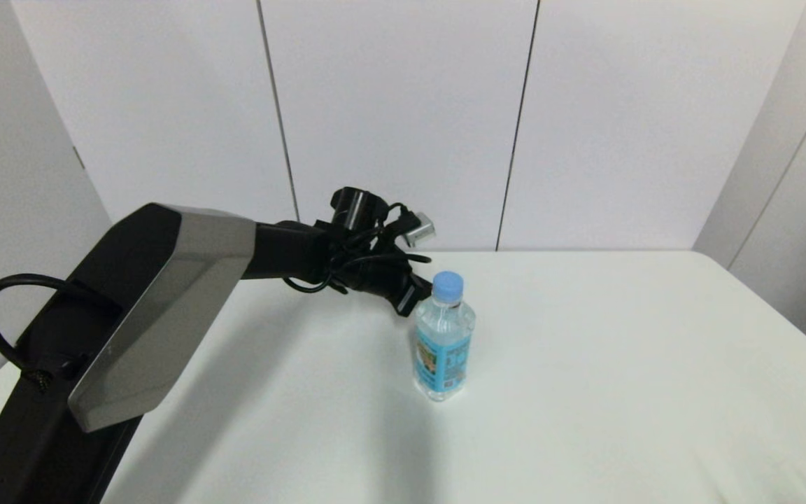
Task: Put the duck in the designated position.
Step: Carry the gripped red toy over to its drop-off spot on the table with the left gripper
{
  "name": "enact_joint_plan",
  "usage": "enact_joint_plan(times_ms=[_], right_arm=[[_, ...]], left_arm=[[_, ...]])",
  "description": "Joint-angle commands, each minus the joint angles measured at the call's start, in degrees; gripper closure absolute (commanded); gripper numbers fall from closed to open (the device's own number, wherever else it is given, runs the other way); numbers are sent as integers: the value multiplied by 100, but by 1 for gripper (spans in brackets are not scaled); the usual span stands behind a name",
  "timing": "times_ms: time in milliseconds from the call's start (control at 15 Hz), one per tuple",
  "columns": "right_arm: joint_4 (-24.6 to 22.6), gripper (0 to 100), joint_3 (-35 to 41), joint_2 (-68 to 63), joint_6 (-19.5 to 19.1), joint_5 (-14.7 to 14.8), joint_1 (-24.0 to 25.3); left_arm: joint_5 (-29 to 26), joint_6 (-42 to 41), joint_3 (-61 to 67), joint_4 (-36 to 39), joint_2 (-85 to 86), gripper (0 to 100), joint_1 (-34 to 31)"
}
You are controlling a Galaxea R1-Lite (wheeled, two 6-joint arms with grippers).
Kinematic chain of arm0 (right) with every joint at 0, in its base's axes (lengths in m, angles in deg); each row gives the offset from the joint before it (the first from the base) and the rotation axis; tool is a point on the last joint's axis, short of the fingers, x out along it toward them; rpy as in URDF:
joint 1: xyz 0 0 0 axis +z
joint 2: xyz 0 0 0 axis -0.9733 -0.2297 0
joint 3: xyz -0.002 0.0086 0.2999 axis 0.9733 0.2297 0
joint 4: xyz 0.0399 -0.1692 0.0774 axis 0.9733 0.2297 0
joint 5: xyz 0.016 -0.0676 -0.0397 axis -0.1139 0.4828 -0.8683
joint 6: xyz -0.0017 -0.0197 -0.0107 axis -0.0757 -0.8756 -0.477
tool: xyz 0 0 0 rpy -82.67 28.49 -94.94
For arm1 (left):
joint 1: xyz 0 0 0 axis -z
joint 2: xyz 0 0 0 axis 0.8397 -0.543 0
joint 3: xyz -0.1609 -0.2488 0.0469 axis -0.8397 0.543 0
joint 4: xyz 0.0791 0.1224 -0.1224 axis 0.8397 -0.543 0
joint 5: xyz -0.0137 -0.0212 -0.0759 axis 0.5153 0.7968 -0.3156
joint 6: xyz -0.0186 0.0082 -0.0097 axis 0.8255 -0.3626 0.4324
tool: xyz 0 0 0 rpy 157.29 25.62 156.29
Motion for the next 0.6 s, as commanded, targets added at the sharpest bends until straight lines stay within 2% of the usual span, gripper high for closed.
enact_joint_plan(times_ms=[67, 600], right_arm=[[2, 0, 0, -7, 5, 2, 1], [2, 0, 9, -7, 5, 2, 1]], left_arm=[[-11, -4, -83, -17, -95, 0, -5], [-29, 31, -39, -61, 81, 0, -57]])
